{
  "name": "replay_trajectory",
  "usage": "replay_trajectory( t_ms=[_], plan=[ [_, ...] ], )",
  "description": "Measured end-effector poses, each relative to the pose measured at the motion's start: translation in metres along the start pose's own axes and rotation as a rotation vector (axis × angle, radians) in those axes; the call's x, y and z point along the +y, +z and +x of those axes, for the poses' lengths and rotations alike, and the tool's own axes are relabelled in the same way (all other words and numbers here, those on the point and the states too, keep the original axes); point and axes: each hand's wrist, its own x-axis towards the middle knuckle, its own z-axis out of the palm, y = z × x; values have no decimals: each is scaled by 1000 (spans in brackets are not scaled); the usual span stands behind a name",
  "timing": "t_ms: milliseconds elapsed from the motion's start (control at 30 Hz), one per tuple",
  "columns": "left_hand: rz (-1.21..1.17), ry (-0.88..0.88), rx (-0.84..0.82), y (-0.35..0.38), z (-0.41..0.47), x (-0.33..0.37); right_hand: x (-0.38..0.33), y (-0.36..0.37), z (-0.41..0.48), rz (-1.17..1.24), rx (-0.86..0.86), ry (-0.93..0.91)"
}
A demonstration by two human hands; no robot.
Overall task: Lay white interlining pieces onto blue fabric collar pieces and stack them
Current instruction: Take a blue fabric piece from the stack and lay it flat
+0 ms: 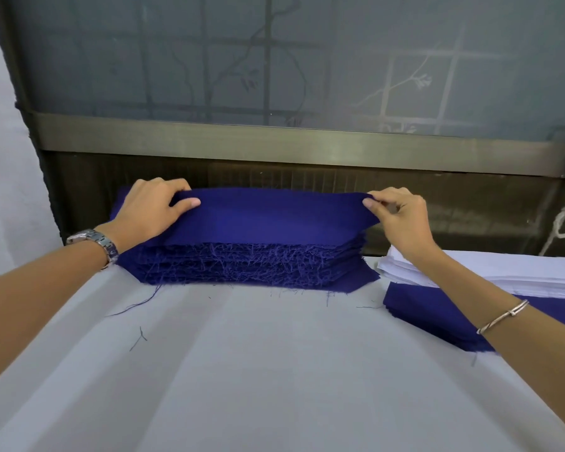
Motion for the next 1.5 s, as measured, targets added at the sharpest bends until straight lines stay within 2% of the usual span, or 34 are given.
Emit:
replay_trajectory(
  t_ms=[100, 200, 467, 633, 700, 833, 1000, 1200, 1367, 1500],
  plan=[
    [-72, 30, 58, -22, -1, 7, -3, -22, 6, 150, -17, 123],
    [-176, 22, 27, -40, -1, 19, -8, -54, 11, 169, -69, 184],
    [-609, -106, -268, -58, -12, 53, 2, -161, -4, 147, -293, 364],
    [-779, -124, -449, -40, -36, 67, 49, -216, -27, 30, -458, 503],
    [-816, -109, -514, -30, -46, 72, 74, -227, -39, -41, -595, 565],
    [-837, -77, -680, -14, -65, 79, 105, -232, -64, -128, -925, 578],
    [-782, -78, -794, 2, -86, 87, 104, -222, -84, -103, -1134, 608],
    [-639, -94, -832, 10, -108, 91, 111, -220, -99, -101, -1176, 599],
    [-393, -44, -714, 17, -116, 90, 112, -216, -106, -88, -1182, 647],
    [-339, 60, -642, 17, -121, 92, 108, -218, -106, -131, -1177, 674]
  ],
)
